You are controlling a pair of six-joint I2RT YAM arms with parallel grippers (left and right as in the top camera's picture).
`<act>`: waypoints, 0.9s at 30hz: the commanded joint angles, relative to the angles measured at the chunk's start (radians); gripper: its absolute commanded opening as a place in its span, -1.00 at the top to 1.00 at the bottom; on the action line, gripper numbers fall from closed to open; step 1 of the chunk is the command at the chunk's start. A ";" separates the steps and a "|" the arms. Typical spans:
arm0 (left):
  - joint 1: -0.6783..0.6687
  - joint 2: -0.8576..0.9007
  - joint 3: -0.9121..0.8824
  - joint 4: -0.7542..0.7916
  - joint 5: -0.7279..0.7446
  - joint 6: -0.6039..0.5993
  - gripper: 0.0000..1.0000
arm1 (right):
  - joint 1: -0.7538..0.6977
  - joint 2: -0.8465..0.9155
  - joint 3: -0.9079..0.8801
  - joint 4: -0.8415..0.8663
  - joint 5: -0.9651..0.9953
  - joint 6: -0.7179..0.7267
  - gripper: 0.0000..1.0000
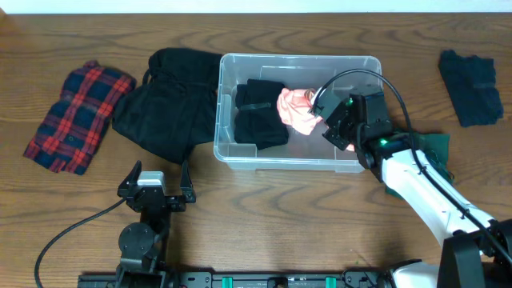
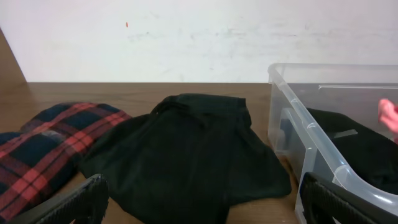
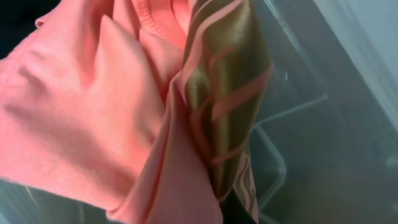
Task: Pack container
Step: 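Carry the pink shirt into the bin beside the black bundle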
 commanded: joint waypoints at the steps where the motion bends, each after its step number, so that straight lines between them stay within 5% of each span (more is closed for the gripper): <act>1: -0.002 -0.006 -0.019 -0.037 -0.030 0.013 -0.96 | 0.008 0.017 0.020 0.008 -0.068 -0.230 0.98; 8: -0.002 -0.006 -0.019 -0.037 -0.030 0.013 -0.96 | 0.008 0.018 0.020 0.046 -0.112 -0.428 0.99; 27: -0.002 -0.006 -0.019 -0.037 -0.030 0.013 -0.96 | -0.020 0.147 0.020 0.225 -0.104 -0.460 0.98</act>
